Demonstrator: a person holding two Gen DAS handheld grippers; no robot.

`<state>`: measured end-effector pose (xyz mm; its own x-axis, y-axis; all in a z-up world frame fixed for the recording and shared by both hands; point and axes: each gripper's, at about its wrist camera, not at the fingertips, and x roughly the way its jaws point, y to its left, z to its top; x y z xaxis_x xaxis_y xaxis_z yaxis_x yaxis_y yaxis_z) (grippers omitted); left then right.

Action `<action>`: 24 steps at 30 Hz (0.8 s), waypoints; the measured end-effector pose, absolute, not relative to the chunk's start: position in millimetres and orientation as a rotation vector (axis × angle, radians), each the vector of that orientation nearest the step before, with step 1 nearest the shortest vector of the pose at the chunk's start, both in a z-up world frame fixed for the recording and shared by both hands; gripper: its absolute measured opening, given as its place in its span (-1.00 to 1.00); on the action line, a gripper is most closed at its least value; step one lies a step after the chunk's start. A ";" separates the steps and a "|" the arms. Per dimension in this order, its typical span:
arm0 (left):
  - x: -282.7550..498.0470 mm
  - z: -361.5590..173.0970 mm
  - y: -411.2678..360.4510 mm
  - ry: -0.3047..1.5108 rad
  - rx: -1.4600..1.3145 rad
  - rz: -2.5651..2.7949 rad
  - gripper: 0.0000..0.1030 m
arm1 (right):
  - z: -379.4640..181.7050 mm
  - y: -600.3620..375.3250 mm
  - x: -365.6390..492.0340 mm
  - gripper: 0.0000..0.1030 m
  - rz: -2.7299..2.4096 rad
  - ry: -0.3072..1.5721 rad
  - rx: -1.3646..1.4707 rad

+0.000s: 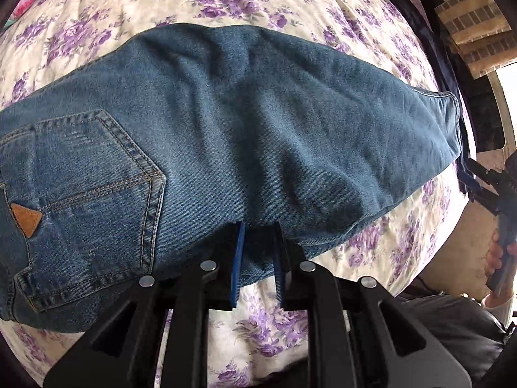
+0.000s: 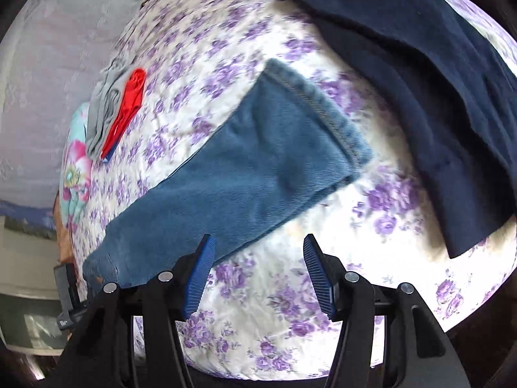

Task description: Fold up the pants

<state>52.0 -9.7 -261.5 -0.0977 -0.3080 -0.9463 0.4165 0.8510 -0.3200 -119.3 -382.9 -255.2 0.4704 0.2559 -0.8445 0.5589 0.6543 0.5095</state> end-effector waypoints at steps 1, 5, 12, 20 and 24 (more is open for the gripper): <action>52.1 -261.7 -8.5 1.556 0.085 -0.605 -0.71 | -260.9 -393.8 -124.0 0.12 -0.218 1.084 0.927; 46.5 -262.4 -19.7 1.538 0.133 -0.578 -0.70 | -291.0 -409.1 -134.3 0.12 -0.204 0.998 1.125; 47.3 -266.4 -29.6 1.546 0.124 -0.554 -0.70 | -316.6 -435.0 -117.8 0.13 -0.183 0.852 1.248; 56.3 -261.0 -17.6 1.568 0.102 -0.542 -0.70 | -322.7 -444.3 -110.1 0.00 -0.121 0.832 1.279; 58.6 -241.2 -25.7 1.545 0.076 -0.573 -0.70 | -330.0 -448.8 -130.1 -0.23 -0.118 0.807 1.366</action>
<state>58.6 -25.7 -241.2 -0.0762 -0.2996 -0.9510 0.3928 0.8676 -0.3048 -130.1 -448.8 -330.0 0.7318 0.3699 -0.5724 0.5187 0.2426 0.8198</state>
